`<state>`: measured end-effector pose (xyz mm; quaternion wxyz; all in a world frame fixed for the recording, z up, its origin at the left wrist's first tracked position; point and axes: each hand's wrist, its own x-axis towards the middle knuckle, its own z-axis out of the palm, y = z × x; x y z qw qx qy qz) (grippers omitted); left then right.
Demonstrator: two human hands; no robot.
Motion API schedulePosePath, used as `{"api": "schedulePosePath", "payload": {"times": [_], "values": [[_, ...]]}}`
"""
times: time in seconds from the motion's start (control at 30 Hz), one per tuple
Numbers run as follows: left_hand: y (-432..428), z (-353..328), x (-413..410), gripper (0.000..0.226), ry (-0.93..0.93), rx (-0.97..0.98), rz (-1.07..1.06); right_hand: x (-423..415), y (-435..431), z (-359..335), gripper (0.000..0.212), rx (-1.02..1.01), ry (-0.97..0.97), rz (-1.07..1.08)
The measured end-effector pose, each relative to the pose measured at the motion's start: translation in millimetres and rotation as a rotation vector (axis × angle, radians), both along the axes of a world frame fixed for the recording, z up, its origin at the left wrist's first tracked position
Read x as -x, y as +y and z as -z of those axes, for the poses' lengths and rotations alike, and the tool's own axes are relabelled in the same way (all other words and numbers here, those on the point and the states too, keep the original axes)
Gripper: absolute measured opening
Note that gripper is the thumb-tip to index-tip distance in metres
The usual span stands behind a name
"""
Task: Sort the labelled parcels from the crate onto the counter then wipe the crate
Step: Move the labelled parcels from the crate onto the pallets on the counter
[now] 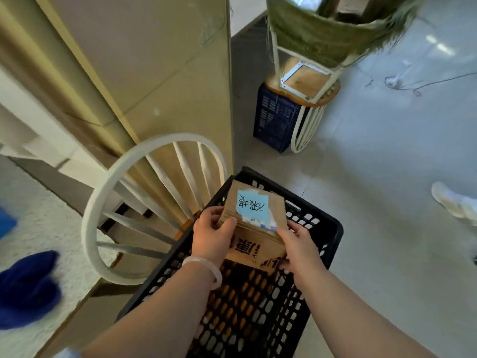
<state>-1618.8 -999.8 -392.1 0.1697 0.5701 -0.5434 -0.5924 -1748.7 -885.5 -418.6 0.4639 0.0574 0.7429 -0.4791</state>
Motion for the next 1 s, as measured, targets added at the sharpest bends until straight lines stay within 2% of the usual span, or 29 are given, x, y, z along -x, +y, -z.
{"api": "schedulePosePath", "payload": {"times": [0.13, 0.23, 0.33, 0.4, 0.47, 0.53, 0.6, 0.73, 0.8, 0.87, 1.0], "values": [[4.6, -39.1, -10.6, 0.019, 0.163, 0.019, 0.001, 0.1, -2.3, -34.6, 0.050, 0.120, -0.205, -0.016], [0.7, -54.9, -13.0, 0.030, 0.148, 0.055, -0.006, -3.7, -5.3, -51.3, 0.050, 0.197, -0.189, 0.009], [0.0, -62.5, -13.4, 0.082, -0.048, 0.064, -0.010, -8.3, -9.6, -67.2, 0.056, 0.238, -0.126, 0.050], [7.4, -67.9, -10.3, 0.123, 0.015, -0.055, -0.017, -11.6, -13.0, -74.9, 0.061, 0.252, -0.095, 0.060], [12.9, -70.7, -7.7, 0.139, 0.128, -0.147, -0.058, -17.6, -16.0, -83.8, 0.067, 0.242, -0.064, 0.022], [7.8, -71.2, -9.3, 0.137, 0.174, -0.135, -0.088, -22.3, -17.2, -89.1, 0.073, 0.242, -0.046, -0.003], [-3.6, -73.7, -17.5, 0.135, 0.135, -0.075, -0.051, -21.4, -16.7, -91.5, 0.085, 0.217, 0.004, -0.019], [-26.7, -87.4, -50.4, 0.126, 0.089, -0.056, 0.155, -7.7, -15.3, -98.3, 0.108, 0.047, 0.279, -0.169], [-34.9, -95.6, -64.6, 0.119, 0.011, -0.033, 0.330, -4.5, -15.2, -104.9, 0.107, 0.008, 0.428, -0.308], [-38.3, -104.8, -70.4, 0.116, -0.143, 0.044, 0.511, -5.0, -16.7, -109.7, 0.101, 0.018, 0.543, -0.480], [-38.0, -122.2, -70.5, 0.108, -0.341, 0.100, 0.791, -9.7, -20.0, -116.6, 0.086, 0.041, 0.633, -0.822]]}}
